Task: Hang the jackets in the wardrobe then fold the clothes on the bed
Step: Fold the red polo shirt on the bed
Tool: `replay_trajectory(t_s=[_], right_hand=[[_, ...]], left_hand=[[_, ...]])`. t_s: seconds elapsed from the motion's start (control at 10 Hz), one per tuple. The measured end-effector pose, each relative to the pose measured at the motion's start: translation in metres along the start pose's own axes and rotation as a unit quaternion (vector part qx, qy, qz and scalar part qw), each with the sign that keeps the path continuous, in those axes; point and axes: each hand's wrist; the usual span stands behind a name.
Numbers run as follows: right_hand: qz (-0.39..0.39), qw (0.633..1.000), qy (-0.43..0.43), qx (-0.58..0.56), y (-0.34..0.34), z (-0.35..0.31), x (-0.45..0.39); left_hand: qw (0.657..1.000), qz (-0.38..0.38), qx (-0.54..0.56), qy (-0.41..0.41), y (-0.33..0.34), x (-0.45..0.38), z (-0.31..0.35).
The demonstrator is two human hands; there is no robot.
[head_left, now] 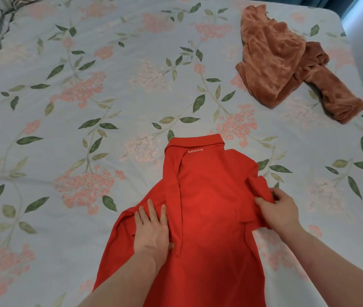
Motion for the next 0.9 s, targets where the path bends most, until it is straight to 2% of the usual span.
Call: replay_trajectory(t_s=[0.1,0.2,0.4,0.7,0.9], right_hand=[[-0.017,0.998,-0.054,-0.028,0.009,-0.013,0.010],[-0.052,0.992,-0.117,-0.006,0.023,-0.021,0.023],[-0.153,0.950,-0.232,0.142,0.059,-0.006,0.049],[-0.240,0.920,-0.194,0.241,0.086,0.033,0.067],[-0.238,0.917,-0.196,0.252,0.075,0.025,0.061]], left_hand=[[1.000,0.000,-0.002,-0.002,0.000,0.001,0.000],[1.000,-0.001,-0.004,-0.002,0.000,0.001,0.000],[1.000,0.009,-0.004,0.002,0.001,0.002,-0.001],[1.000,0.006,-0.005,0.009,0.001,0.004,-0.003],[1.000,0.000,-0.003,0.017,-0.001,0.007,-0.006]])
Point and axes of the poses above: each hand's wrist, its own x-axis away from the middle knuckle, its own y-axis out of the palm, z = x × y, and after that the axes turned 12 degrees about -z, right-handed
